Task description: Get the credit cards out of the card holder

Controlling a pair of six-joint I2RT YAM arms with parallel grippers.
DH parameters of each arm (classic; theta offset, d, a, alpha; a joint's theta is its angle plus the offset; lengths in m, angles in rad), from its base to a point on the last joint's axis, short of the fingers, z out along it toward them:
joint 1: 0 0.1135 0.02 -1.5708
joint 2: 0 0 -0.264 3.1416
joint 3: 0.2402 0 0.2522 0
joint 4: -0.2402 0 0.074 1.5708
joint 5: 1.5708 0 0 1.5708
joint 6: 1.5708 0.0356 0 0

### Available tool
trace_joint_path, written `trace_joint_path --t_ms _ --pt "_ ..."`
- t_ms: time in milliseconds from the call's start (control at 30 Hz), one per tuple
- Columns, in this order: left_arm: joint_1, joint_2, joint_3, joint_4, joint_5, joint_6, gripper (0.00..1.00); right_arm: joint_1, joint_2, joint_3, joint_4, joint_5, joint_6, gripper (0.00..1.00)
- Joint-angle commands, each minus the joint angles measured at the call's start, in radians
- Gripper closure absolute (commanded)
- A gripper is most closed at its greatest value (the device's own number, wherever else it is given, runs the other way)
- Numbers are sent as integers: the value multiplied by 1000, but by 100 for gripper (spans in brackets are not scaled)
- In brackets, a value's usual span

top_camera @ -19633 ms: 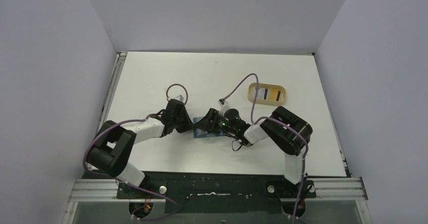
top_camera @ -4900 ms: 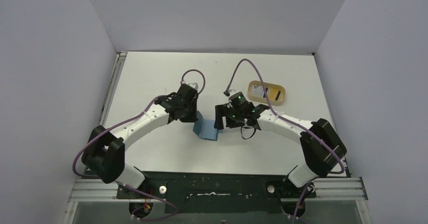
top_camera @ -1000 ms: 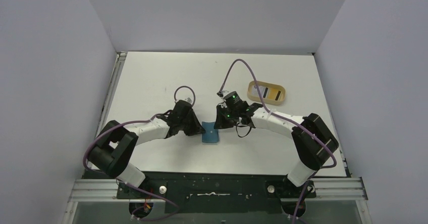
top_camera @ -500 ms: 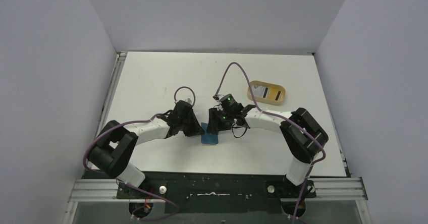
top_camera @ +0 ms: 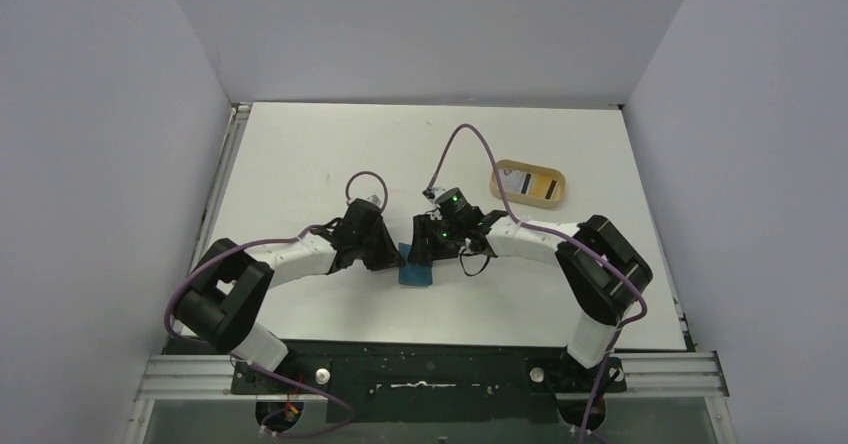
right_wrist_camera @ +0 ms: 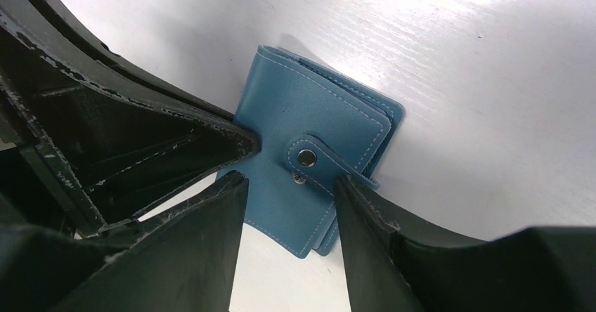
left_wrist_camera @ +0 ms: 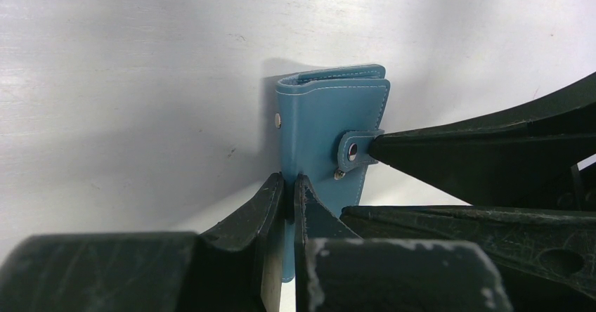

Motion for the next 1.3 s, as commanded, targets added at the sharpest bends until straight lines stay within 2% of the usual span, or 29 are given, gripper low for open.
trace_joint_path --t_ms 0,333,533,800,1267 --pt "-9 -23 36 -53 -23 38 100 6 -20 3 10 99 -11 50" --pt "-15 -22 44 -70 -33 47 100 47 -36 89 -139 227 -99 61" --pt "-19 -21 51 -79 -33 50 100 72 -36 132 -193 290 -144 61" --pt "-24 -19 50 -82 -33 49 100 112 -59 137 -167 275 -167 61" --pt "-27 -7 53 -85 -27 50 100 168 -16 219 -254 356 -225 64"
